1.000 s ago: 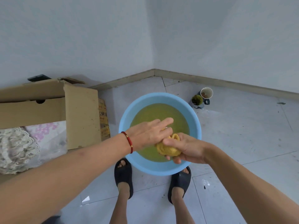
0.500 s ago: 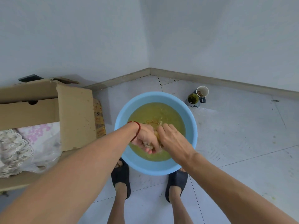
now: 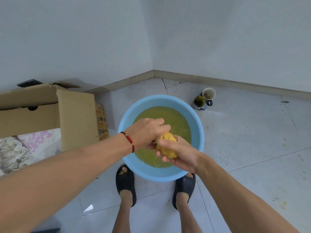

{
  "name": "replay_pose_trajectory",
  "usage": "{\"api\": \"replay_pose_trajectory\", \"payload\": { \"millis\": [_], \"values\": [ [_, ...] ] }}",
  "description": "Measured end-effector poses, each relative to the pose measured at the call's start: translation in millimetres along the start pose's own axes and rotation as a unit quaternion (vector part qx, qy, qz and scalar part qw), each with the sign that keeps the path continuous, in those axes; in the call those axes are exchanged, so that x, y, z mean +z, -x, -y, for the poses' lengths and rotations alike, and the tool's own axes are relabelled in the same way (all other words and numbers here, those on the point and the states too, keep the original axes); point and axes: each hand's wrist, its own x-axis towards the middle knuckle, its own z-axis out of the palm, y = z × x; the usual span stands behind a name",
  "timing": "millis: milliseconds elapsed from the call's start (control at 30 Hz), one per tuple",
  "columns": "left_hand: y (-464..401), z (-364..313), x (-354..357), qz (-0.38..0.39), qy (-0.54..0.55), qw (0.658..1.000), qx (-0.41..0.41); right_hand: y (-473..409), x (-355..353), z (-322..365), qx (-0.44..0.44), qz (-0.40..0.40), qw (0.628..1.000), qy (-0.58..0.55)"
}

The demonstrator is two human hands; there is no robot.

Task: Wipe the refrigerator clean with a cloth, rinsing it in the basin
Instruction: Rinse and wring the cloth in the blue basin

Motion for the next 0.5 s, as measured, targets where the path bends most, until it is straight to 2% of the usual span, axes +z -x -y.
{"api": "replay_pose_trajectory", "payload": {
  "millis": [67, 133, 200, 300, 367, 433, 500],
  "values": [
    [-3, -4, -3, 0.07, -0.054, 0.996, -0.011, -5, 0, 3, 0.004, -0.071, 0.975, 0.212],
    [-8, -13, -4, 0.171, -0.06, 0.98, -0.08, -14, 1, 1, 0.024, -0.142, 0.905, 0.4],
    [-14, -21, -1, 0.233, 0.005, 0.954, -0.187, -21, 1, 0, 0.028, -0.201, 0.841, 0.502],
    [-21, -23, 14, 0.279, 0.118, 0.908, -0.288, -25, 0, -1, -0.013, -0.215, 0.738, 0.64],
    [-23, -22, 17, 0.314, 0.205, 0.864, -0.336, -24, 0, 0, -0.043, -0.211, 0.662, 0.718],
    [-23, -22, 13, 0.337, 0.338, 0.789, -0.387, -23, -2, -2, -0.091, -0.202, 0.581, 0.783],
    [-23, -17, 9, 0.347, 0.434, 0.721, -0.415, -22, -6, -5, -0.16, -0.192, 0.52, 0.817]
  ]
}}
